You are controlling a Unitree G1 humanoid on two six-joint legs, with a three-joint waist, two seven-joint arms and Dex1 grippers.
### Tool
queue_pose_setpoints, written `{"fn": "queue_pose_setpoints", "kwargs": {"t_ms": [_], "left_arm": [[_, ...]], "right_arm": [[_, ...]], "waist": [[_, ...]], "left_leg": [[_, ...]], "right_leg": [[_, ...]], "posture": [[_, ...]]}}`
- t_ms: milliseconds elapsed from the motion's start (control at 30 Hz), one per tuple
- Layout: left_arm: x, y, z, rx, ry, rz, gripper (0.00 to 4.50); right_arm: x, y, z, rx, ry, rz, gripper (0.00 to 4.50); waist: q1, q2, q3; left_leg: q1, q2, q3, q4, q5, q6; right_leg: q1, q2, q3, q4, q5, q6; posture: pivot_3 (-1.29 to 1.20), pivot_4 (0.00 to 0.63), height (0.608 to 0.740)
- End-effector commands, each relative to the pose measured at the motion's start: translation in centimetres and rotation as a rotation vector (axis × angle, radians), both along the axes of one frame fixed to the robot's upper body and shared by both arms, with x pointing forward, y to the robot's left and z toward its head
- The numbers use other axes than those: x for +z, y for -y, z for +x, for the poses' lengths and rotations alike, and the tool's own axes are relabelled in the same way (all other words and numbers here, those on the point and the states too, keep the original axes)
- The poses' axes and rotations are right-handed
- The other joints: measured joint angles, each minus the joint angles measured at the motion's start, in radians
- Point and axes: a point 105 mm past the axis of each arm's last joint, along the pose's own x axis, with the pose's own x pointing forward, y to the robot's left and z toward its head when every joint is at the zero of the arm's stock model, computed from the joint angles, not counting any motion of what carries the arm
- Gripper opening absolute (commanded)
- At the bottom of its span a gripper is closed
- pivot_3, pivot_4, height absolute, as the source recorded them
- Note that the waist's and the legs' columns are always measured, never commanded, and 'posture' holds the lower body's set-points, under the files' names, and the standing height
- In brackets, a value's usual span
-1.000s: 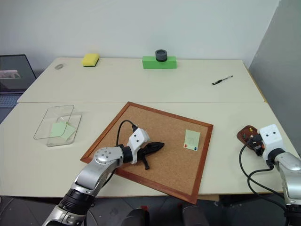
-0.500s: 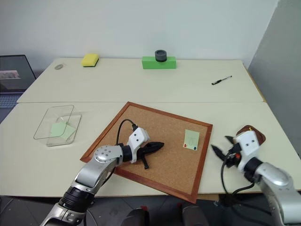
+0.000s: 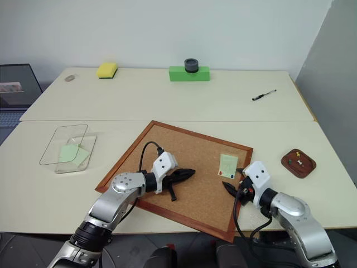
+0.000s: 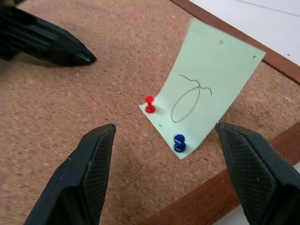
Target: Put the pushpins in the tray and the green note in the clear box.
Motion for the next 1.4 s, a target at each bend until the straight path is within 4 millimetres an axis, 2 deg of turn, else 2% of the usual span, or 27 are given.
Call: {"fn": "queue_pose_setpoints", "kwargs": {"t_ms": [33, 133, 367, 567, 733, 833, 900, 1033, 1200, 1333, 1400], "left_arm": [[-2.7, -1.0, -0.6, 0.030, -0.090, 0.067, 0.00], [-2.6, -1.0, -0.5, 0.031, -0.090, 0.066, 0.00], [-2.6, -1.1, -0.5, 0.035, -0.088, 0.066, 0.00], [-2.6, -1.0, -0.4, 0.037, -0.086, 0.065, 0.00], [-2.6, -1.1, -0.4, 0.041, -0.086, 0.065, 0.00], [-2.7, -1.2, -0.5, 0.042, -0.086, 0.066, 0.00], [-2.7, -1.2, -0.4, 0.044, -0.087, 0.066, 0.00], [-2.7, -1.3, -0.5, 0.047, -0.088, 0.067, 0.00], [-2.7, -1.3, -0.5, 0.053, -0.086, 0.066, 0.00], [-2.7, -1.5, -0.5, 0.060, -0.084, 0.067, 0.00], [-2.7, -1.6, -0.5, 0.061, -0.085, 0.067, 0.00]], "right_arm": [[0.8, -0.6, 0.3, 0.030, 0.047, 0.001, 3.44], [0.6, -0.6, 0.4, 0.029, 0.043, -0.002, 3.01], [0.3, -0.4, 0.5, 0.030, 0.035, -0.009, 1.37], [0.2, 0.0, 0.4, 0.029, 0.046, -0.038, 0.28], [0.7, 0.3, 0.4, 0.020, 0.070, -0.025, 0.28], [0.9, 0.5, 0.6, 0.012, 0.087, -0.037, 0.78], [0.8, 0.6, 0.7, 0.008, 0.090, -0.059, 1.30], [0.9, 0.9, 0.9, -0.003, 0.097, -0.082, 2.05], [1.0, 1.9, -0.8, 0.026, 0.046, -0.102, 2.05], [0.9, 1.5, -3.2, 0.127, -0.034, -0.121, 2.05], [1.3, 0.8, -3.8, 0.171, -0.047, -0.106, 2.05]], "waist": [[0.000, 0.000, 0.000], [0.000, 0.000, 0.000], [0.000, 0.000, 0.000], [0.000, 0.000, 0.000], [0.000, 0.000, 0.000], [0.000, 0.000, 0.000], [0.000, 0.000, 0.000], [0.000, 0.000, 0.000], [0.001, 0.000, 0.000], [0.000, 0.000, 0.000], [-0.001, -0.001, 0.000]], "left_leg": [[0.000, 0.000, 0.000, 0.000, 0.000, 0.000], [0.000, 0.000, 0.000, 0.000, 0.000, 0.000], [0.000, 0.000, 0.000, 0.000, 0.000, 0.000], [0.000, 0.000, 0.000, 0.000, 0.000, 0.000], [0.000, 0.000, 0.000, 0.000, 0.000, 0.000], [-0.001, 0.000, 0.000, 0.000, 0.000, 0.000], [-0.001, 0.000, 0.000, 0.000, 0.000, 0.000], [-0.001, 0.000, 0.000, 0.000, 0.000, 0.000], [-0.001, 0.000, 0.000, 0.000, 0.000, 0.000], [-0.002, 0.000, 0.000, -0.001, 0.000, 0.000], [-0.001, 0.000, 0.000, -0.001, 0.000, 0.000]], "right_leg": [[0.000, 0.000, 0.000, 0.000, 0.000, 0.000], [0.000, 0.000, 0.000, 0.000, 0.000, 0.000], [0.000, 0.000, 0.000, 0.000, 0.000, 0.000], [0.000, 0.000, 0.000, 0.000, 0.000, 0.000], [0.000, 0.000, 0.000, 0.000, 0.000, 0.000], [0.000, 0.000, 0.000, -0.001, 0.000, 0.000], [0.000, 0.000, 0.000, -0.001, 0.000, 0.000], [0.000, 0.000, 0.000, -0.001, 0.000, 0.000], [0.000, 0.000, 0.000, -0.001, 0.000, 0.000], [0.000, 0.000, 0.000, -0.002, 0.000, 0.000], [0.000, 0.000, 0.000, -0.002, 0.000, 0.000]], "posture": [[0.00, 0.150, 0.740], [0.00, 0.150, 0.740], [0.00, 0.150, 0.740], [0.00, 0.150, 0.740], [0.00, 0.150, 0.740], [0.00, 0.150, 0.740], [0.00, 0.150, 0.740], [0.00, 0.150, 0.740], [0.00, 0.150, 0.740], [0.00, 0.150, 0.740], [0.00, 0.150, 0.740]]}}
